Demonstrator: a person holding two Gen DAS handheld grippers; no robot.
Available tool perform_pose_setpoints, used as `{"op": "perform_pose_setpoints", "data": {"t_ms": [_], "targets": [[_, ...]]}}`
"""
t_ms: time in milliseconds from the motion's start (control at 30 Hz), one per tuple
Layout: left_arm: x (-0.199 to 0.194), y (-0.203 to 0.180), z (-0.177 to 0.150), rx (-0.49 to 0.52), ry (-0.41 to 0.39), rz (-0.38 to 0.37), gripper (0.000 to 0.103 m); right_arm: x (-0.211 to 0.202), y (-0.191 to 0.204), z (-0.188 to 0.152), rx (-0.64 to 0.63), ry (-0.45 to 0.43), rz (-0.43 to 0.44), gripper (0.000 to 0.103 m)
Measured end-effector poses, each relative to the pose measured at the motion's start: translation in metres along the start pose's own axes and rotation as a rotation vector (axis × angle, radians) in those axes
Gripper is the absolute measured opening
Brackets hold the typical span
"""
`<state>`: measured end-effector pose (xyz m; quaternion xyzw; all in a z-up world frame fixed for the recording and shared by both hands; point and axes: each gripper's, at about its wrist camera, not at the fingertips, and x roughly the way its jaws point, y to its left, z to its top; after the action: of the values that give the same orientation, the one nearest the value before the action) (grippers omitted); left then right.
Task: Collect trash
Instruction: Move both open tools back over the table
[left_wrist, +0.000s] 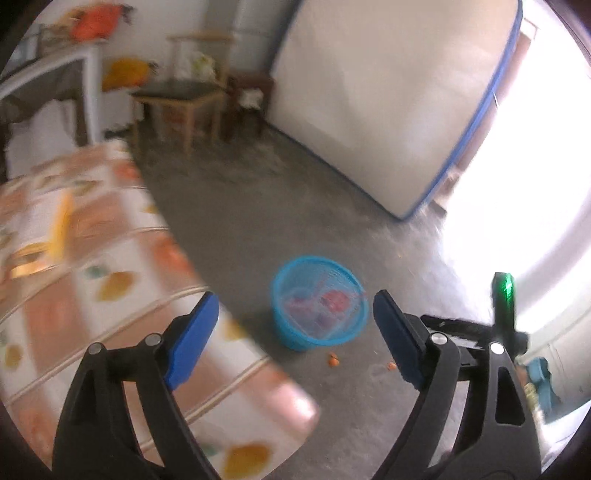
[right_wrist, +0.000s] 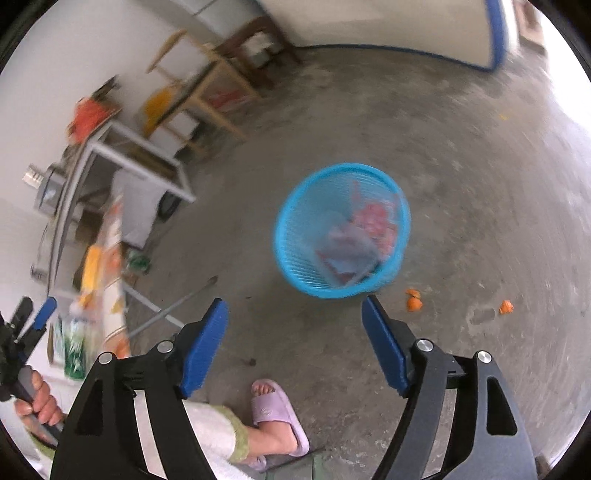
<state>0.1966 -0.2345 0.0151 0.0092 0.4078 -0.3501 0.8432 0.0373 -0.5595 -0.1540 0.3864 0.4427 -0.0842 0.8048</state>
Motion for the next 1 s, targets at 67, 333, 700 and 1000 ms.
{"op": "perform_pose_setpoints", "data": {"t_ms": [67, 333, 700, 1000], "targets": [[-0.034, 0.02, -0.015, -0.012, -0.058, 0.052, 0.083, -0.007, 0.031, 0.005, -0.061, -0.005, 0.035, 0.074], [-0.124, 0.089, -0.077, -0.091, -0.197, 0.232, 0.085, -0.007, 0.163, 0.016, -0.293, 0.016, 0.163, 0.079], [-0.201, 0.167, -0.153, -0.213, -0.3, 0.436, 0.086, 0.059, 0.378, 0.002, -0.531, 0.19, 0.269, 0.083], [-0.225, 0.21, -0.178, -0.312, -0.328, 0.451, 0.087, 0.194, 0.5, 0.02, -0.477, 0.338, 0.12, 0.084]]}}
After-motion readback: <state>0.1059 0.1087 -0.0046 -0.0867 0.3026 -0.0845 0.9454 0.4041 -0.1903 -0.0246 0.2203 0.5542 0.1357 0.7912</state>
